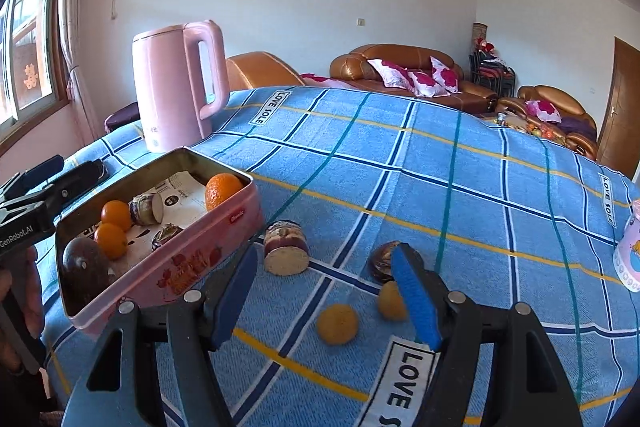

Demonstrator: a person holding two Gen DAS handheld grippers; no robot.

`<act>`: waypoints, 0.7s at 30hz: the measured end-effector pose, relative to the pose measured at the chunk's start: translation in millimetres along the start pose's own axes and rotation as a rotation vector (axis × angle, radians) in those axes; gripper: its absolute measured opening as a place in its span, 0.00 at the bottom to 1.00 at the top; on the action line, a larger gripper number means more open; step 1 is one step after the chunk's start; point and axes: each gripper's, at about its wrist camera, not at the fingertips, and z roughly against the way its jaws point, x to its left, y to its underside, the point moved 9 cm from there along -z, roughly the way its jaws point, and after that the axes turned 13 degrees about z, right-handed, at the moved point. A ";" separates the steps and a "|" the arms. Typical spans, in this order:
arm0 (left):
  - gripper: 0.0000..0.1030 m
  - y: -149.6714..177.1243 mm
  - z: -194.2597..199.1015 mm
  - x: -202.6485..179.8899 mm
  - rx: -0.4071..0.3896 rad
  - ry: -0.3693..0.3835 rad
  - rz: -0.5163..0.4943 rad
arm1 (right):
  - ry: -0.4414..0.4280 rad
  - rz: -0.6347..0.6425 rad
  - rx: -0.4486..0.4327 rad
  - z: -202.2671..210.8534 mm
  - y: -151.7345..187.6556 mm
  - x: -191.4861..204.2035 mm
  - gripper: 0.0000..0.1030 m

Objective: Organize fruits
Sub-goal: 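Grasp a brown-and-white jar with the right gripper while the left moves toward a tan round fruit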

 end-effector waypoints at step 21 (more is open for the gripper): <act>1.00 2.4 4.4 -82.2 0.021 0.130 -0.080 | 0.083 -0.133 0.022 11.6 18.3 -45.1 0.35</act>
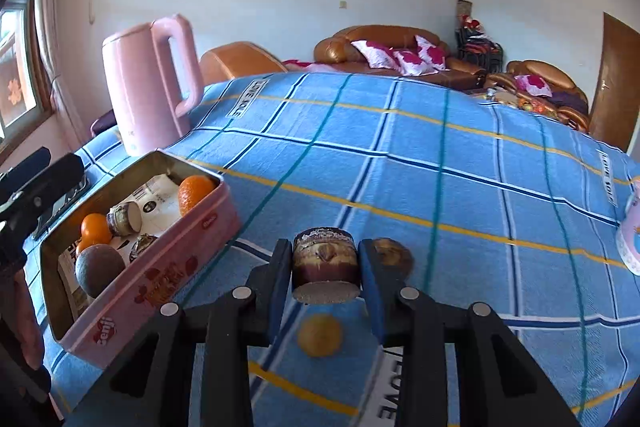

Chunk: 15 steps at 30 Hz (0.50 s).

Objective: Organize fruits
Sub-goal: 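Grasp a brown-and-white jar with the right gripper while the left moves toward a tan round fruit, then close the left gripper on the small tan round fruit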

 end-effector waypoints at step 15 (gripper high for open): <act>0.77 60.0 -40.1 -110.8 0.247 0.168 -0.137 | 0.101 -0.113 0.016 23.5 30.4 -66.1 0.35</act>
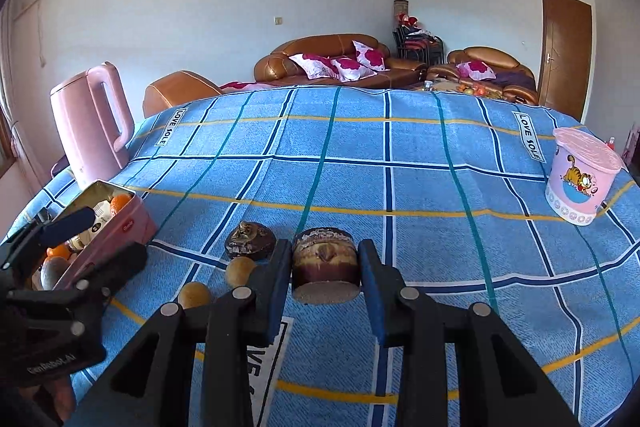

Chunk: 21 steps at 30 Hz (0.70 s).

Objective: Organize fruits
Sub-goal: 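Close the left gripper on the small tan round fruit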

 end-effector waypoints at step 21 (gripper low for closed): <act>0.23 26.2 -24.8 -26.4 0.199 0.120 -0.062 | -0.036 -0.008 0.009 0.3 5.6 2.7 0.35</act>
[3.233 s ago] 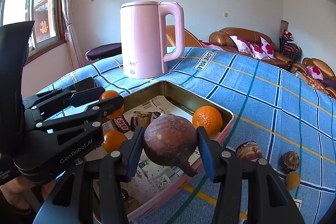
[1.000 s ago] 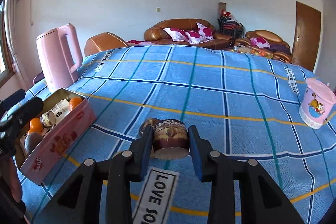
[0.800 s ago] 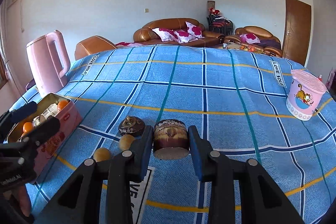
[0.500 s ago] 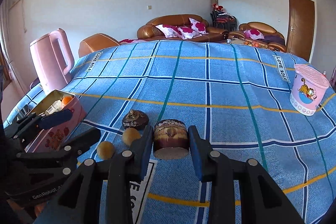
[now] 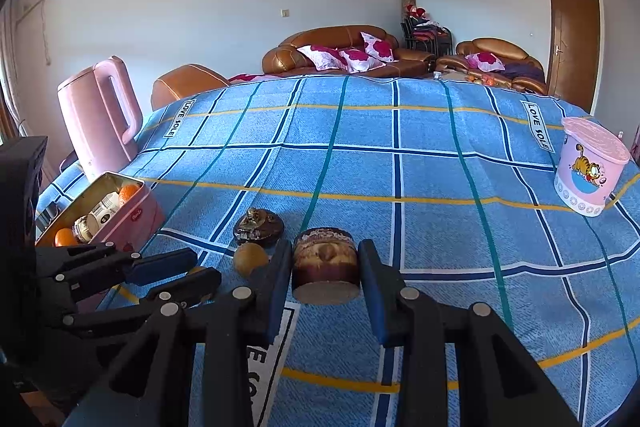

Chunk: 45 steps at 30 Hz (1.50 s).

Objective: Organize fruits
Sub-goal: 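Close the left gripper on the small tan round fruit, then lift the tan fruit with the left gripper while the right lifts the jar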

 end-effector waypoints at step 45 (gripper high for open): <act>0.23 -18.2 53.7 11.7 -0.289 -0.051 0.039 | -0.005 0.052 -0.170 33.1 -12.0 8.6 0.35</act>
